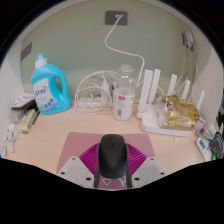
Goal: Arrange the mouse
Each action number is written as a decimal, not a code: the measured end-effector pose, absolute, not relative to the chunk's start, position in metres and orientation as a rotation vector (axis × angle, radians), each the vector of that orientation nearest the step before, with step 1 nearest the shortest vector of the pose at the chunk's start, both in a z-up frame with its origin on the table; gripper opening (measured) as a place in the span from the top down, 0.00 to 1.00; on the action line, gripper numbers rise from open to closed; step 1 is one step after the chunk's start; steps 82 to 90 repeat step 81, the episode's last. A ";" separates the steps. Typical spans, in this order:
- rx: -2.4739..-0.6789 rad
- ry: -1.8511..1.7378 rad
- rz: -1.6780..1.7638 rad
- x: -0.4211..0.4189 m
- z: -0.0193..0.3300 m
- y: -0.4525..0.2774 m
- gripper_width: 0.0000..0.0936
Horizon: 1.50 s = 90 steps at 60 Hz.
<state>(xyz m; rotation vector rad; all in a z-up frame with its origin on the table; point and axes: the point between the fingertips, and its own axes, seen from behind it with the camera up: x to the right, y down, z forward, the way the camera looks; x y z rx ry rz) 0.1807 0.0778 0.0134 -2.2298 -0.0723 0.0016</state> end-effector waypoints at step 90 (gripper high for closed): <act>-2.087 -0.047 -0.152 0.120 0.200 -0.177 0.10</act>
